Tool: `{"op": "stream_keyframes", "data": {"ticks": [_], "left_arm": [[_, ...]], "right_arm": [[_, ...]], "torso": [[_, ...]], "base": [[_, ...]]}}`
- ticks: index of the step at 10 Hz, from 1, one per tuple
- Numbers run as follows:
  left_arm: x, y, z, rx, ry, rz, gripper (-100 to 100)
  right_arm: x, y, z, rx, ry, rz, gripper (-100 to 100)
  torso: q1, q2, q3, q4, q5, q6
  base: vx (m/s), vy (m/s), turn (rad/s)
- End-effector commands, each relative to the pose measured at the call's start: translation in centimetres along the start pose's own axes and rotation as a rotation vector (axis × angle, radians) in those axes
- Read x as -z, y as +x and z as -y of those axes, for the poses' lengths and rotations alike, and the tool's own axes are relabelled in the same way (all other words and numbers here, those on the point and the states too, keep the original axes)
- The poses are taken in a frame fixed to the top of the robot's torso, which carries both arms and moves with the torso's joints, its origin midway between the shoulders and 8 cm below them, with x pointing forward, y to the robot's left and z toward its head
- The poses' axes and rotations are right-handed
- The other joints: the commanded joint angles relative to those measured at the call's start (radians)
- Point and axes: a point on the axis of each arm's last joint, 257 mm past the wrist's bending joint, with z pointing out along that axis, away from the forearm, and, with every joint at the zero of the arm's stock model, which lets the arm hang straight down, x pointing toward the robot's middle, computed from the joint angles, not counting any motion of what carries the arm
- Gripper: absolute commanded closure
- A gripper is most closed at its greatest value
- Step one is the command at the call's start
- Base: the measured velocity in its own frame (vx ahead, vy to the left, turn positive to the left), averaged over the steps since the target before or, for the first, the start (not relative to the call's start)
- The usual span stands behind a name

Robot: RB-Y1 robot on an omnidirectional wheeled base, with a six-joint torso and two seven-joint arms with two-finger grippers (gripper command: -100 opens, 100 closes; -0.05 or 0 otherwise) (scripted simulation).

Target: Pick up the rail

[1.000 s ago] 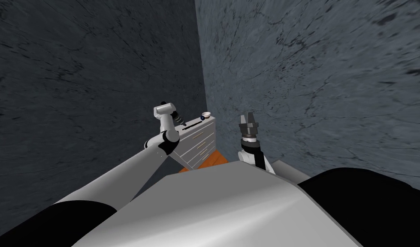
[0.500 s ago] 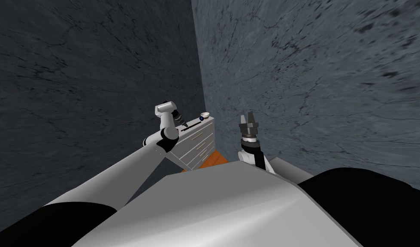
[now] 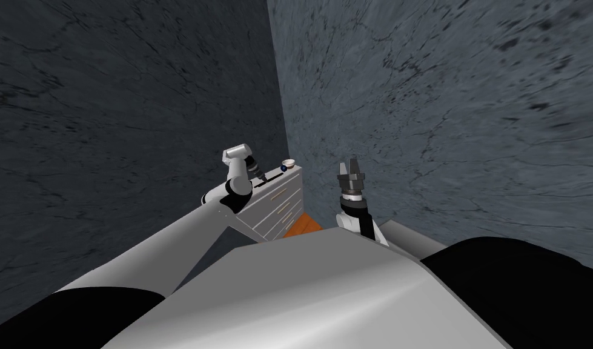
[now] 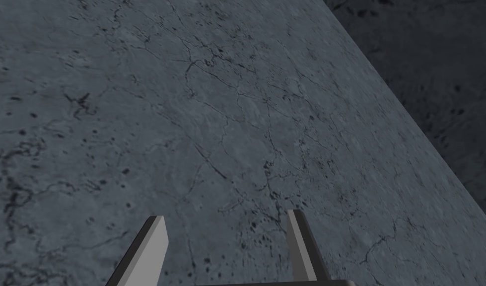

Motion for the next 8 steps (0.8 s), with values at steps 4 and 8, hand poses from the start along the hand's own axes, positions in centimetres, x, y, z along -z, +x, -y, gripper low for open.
{"op": "stream_keyframes", "data": {"ticks": [4,8], "left_arm": [[-0.2,-0.4,-1.4,-0.006,-0.059,0.022,-100],[0.4,-0.4,-0.4,0.035,-0.025,0.006,-100]], "right_arm": [[0.0,0.0,0.0,0.000,0.000,0.000,0],[0.0,0.0,0.0,0.000,0.000,0.000,0]], "torso": [[0.000,0.001,0.000,0.000,0.000,0.000],[0.002,0.002,0.001,0.001,0.000,0.000]], "base": [[0.014,0.019,-0.034],[-0.004,0.030,-0.052]]}}
